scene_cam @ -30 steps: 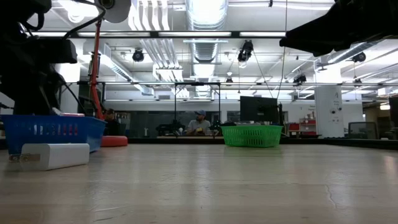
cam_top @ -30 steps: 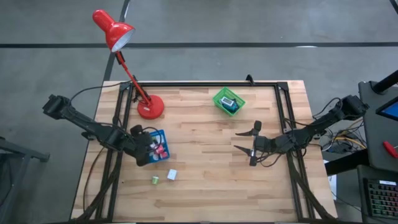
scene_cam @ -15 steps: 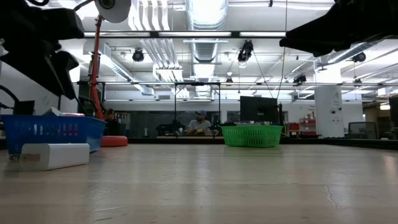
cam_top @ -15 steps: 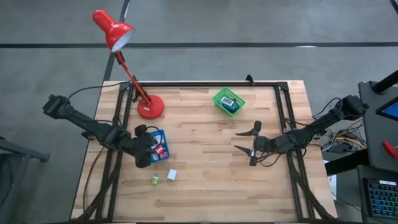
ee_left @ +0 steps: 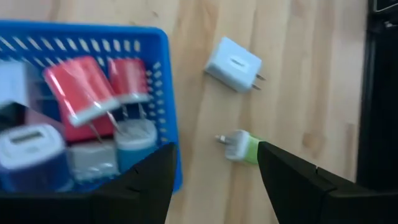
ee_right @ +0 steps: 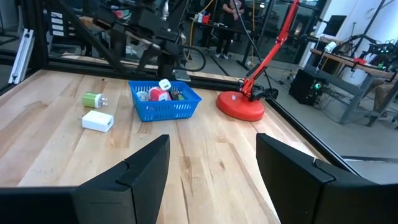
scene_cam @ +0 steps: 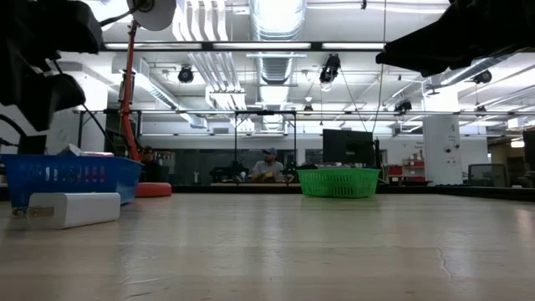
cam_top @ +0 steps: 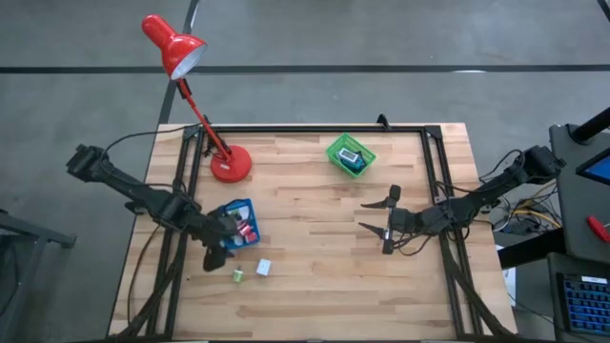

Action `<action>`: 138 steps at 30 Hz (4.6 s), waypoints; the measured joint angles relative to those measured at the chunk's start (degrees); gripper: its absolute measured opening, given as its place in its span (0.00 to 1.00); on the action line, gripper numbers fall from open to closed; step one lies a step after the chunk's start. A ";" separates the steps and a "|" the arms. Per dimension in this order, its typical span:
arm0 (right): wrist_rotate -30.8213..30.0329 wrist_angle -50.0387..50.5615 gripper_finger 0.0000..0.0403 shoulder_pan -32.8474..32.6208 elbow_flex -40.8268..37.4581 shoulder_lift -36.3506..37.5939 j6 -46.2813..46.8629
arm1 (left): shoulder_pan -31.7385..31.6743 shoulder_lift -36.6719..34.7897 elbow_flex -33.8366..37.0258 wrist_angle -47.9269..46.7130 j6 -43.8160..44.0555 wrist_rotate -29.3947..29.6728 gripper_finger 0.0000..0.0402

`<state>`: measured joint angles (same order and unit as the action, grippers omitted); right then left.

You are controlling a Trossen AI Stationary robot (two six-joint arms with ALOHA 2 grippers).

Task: Pick & Place Office items
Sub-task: Put the green charger adapter into the blue basket

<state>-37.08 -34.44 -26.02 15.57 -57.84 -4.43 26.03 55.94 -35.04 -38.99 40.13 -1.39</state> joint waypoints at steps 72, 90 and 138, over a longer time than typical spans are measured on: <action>-0.04 5.55 0.57 0.00 -1.62 0.00 -1.76 | 13.51 30.48 -8.76 6.66 59.57 -1.20 0.66; -0.22 5.55 0.57 0.00 -1.62 0.00 -1.72 | 12.69 31.32 -8.87 9.43 56.13 1.48 0.66; -0.02 5.53 0.57 0.01 -1.62 0.00 -1.59 | 12.66 33.40 -8.78 9.04 57.33 0.65 0.29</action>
<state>-37.10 -28.91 -26.02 13.96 -57.84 -6.03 38.70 89.34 -43.81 -29.95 97.47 -0.74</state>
